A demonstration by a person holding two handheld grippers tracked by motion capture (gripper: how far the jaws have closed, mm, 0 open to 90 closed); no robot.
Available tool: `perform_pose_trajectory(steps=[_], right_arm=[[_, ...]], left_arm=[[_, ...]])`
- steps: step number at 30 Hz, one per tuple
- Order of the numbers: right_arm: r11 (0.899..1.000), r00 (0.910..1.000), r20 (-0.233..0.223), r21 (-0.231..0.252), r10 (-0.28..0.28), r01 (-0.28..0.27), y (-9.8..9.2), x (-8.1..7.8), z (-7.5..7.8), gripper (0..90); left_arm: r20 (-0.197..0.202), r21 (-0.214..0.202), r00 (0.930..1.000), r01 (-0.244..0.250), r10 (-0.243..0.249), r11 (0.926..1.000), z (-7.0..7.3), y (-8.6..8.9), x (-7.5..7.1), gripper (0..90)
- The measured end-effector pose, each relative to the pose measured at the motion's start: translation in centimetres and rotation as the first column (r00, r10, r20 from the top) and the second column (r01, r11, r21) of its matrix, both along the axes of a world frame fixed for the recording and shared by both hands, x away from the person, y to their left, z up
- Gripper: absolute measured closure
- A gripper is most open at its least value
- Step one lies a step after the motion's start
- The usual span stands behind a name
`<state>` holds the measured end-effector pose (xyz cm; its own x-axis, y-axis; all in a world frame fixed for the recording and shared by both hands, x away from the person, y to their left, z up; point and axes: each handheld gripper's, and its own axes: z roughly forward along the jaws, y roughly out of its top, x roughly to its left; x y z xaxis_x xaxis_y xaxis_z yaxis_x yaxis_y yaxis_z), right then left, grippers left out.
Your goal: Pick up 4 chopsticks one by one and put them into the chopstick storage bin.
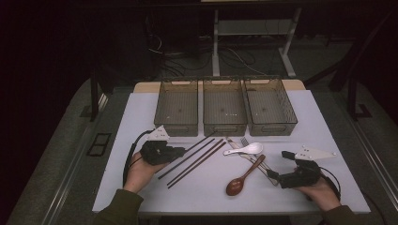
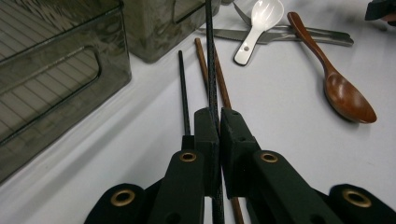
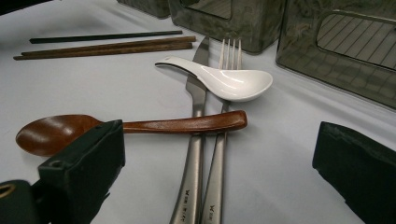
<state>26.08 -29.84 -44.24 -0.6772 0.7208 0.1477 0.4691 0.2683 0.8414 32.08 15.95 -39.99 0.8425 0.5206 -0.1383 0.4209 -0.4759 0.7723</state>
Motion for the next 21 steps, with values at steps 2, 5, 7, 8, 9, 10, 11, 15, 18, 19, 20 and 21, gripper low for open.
perform_pose_trajectory(steps=[2, 5, 7, 8, 9, 10, 11, 15, 18, 19, 20, 21], right_arm=[[1.0, 1.0, 0.001, -0.001, 0.0, 0.0, 0.0, 0.0, 0.0, 2.1], [1.0, 1.0, 0.0, 0.002, -0.001, 0.001, 0.0, 0.0, 0.0, 2.1], [1.0, 1.0, 0.0, 0.002, -0.003, 0.003, 0.0, 0.0, 0.0, 2.1], [1.0, 1.0, 0.0, 0.002, -0.003, 0.003, 0.0, 0.0, 0.0, 2.1], [1.0, 1.0, 0.0, 0.001, -0.004, 0.004, 0.0, 0.0, 0.0, 2.1], [1.0, 1.0, -0.001, 0.001, -0.007, 0.007, 0.0, 0.0, 0.0, 2.1], [1.0, 1.0, -0.002, 0.001, -0.008, 0.008, 0.0, 0.0, 0.0, 2.1], [1.0, 1.0, -0.002, -0.002, -0.007, 0.007, 0.0, 0.0, 0.0, 2.1], [1.0, 1.0, -0.002, -0.004, -0.009, 0.009, 0.0, 0.0, 0.0, 2.1], [1.0, 1.0, -0.002, -0.004, -0.009, 0.009, 0.0, 0.0, 0.0, 2.1], [1.0, 1.0, -0.001, -0.006, -0.008, 0.008, 0.0, 0.0, 0.0, 2.1], [1.0, 1.0, 0.0, -0.005, -0.008, 0.008, 0.0, 0.0, 0.0, 2.1]], left_arm=[[0.002, -0.007, 1.0, -0.001, 0.001, 1.0, 0.2, 0.0, 0.1, 84.8], [0.005, -0.014, 1.0, -0.005, 0.005, 0.9999, 0.5, 0.0, 0.4, 84.8], [0.011, -0.015, 0.9999, -0.004, 0.004, 0.9999, 0.7, -0.1, 0.5, 84.8], [0.012, -0.023, 0.9999, -0.008, 0.009, 0.9997, 0.8, -0.1, 0.5, 84.8], [0.016, -0.018, 0.9999, -0.002, 0.003, 0.9998, 0.9, -0.2, 0.6, 84.9], [0.017, -0.021, 0.9999, -0.002, 0.002, 0.9998, 1.0, -0.2, 0.6, 84.9], [0.018, -0.023, 0.9998, 0.001, 0.0, 0.9997, 1.1, -0.3, 0.7, 84.9], [0.022, -0.027, 0.9997, 0.002, -0.001, 0.9996, 1.3, -0.4, 1.0, 84.8], [0.028, -0.027, 0.9996, 0.0, 0.0, 0.9996, 1.6, -0.4, 1.3, 84.8], [0.028, -0.027, 0.9996, 0.0, 0.0, 0.9996, 1.6, -0.4, 1.3, 84.8], [0.029, -0.027, 0.9996, 0.0, 0.001, 0.9996, 1.7, -0.4, 1.4, 84.8], [0.03, -0.03, 0.9995, -0.002, 0.003, 0.9995, 1.7, -0.4, 1.5, 84.8]])
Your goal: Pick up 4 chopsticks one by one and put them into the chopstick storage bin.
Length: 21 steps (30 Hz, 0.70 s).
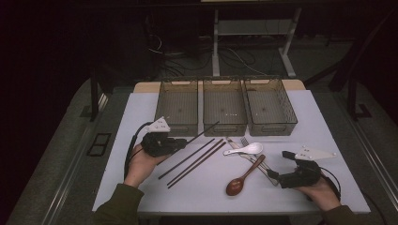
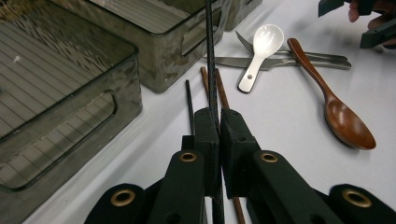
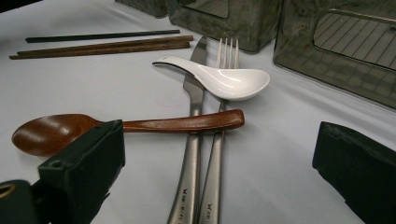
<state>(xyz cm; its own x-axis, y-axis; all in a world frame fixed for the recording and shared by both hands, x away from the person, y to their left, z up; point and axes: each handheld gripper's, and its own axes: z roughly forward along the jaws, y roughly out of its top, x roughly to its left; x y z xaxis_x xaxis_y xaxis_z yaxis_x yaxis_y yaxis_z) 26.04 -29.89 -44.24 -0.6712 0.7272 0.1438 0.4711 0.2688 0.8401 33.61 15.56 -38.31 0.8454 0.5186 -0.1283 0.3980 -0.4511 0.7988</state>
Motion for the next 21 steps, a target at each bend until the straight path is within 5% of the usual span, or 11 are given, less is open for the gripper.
perform_pose_trajectory(steps=[21], right_arm=[[1.0, 0.9999, 0.009, 0.0, -0.01, 0.01, -0.2, -0.2, 0.1, 2.1]], left_arm=[[0.012, -0.011, 0.9995, -0.029, 0.029, 0.9995, 1.0, -0.5, 3.3, 84.8]])
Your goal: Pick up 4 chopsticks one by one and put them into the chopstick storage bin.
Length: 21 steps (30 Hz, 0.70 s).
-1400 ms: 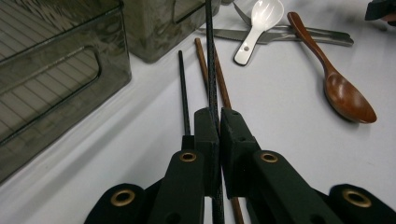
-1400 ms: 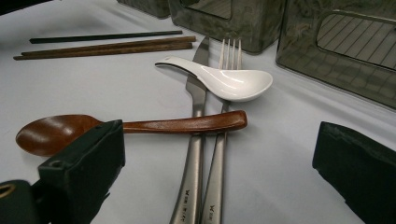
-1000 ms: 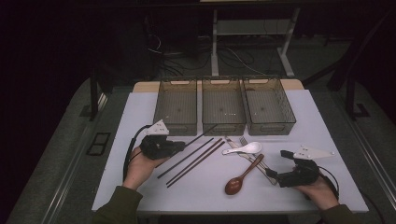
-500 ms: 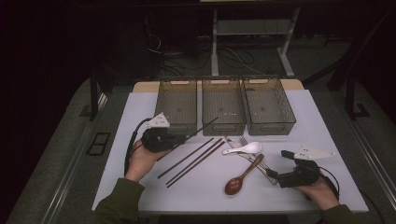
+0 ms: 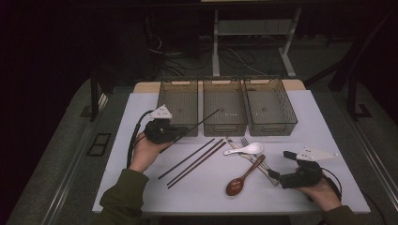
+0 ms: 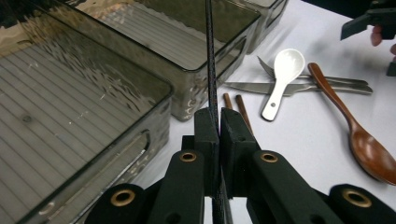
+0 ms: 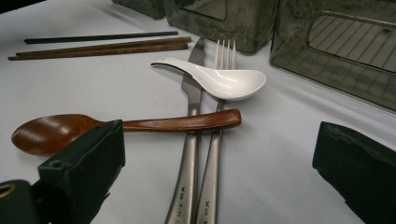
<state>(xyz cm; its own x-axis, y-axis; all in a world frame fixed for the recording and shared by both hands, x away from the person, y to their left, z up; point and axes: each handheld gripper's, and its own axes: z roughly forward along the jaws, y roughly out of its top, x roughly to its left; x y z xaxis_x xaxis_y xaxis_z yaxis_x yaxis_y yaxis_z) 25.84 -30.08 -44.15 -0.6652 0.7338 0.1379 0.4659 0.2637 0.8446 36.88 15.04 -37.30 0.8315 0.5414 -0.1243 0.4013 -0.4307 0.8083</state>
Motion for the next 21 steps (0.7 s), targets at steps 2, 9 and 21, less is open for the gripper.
perform_pose_trajectory(steps=[2, 9, 21], right_arm=[[1.0, 1.0, 0.001, -0.001, 0.0, 0.0, 0.0, 0.0, 0.0, 2.1], [1.0, 1.0, 0.001, -0.002, -0.001, 0.001, 0.0, 0.0, 0.0, 2.1], [1.0, 1.0, 0.003, -0.001, -0.004, 0.004, -0.1, 0.0, 0.0, 2.1]], left_arm=[[0.001, 0.003, 1.0, -0.003, 0.003, 1.0, 0.0, 0.0, 0.3, 84.9], [0.0, 0.004, 0.9998, -0.019, 0.019, 0.9998, 0.2, 0.1, 1.3, 84.8], [0.002, -0.013, 0.9981, -0.061, 0.061, 0.9981, 0.7, 0.5, 3.5, 84.8]])
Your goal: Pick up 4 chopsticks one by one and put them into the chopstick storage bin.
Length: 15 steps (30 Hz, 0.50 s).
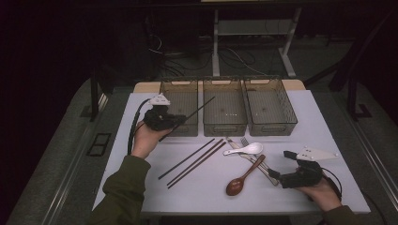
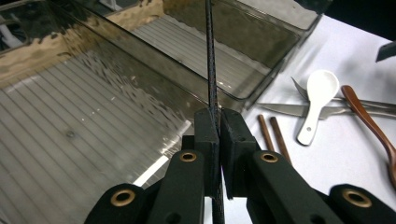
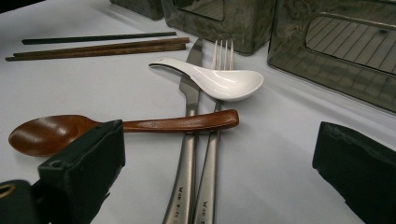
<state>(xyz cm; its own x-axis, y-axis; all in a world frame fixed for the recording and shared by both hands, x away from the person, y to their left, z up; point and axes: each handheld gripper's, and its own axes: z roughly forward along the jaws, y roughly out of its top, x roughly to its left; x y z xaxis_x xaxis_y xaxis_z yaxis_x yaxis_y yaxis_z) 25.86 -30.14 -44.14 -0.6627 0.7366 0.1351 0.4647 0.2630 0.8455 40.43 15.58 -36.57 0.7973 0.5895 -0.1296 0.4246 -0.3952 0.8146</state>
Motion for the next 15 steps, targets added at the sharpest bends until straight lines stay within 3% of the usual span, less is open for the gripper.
perform_pose_trajectory(steps=[15], right_arm=[[1.0, 1.0, 0.002, 0.001, -0.002, 0.002, 0.0, 0.0, 0.0, 2.1]], left_arm=[[-0.005, -0.007, 0.9988, -0.049, 0.049, 0.9988, 0.4, 0.5, 2.5, 84.8]])
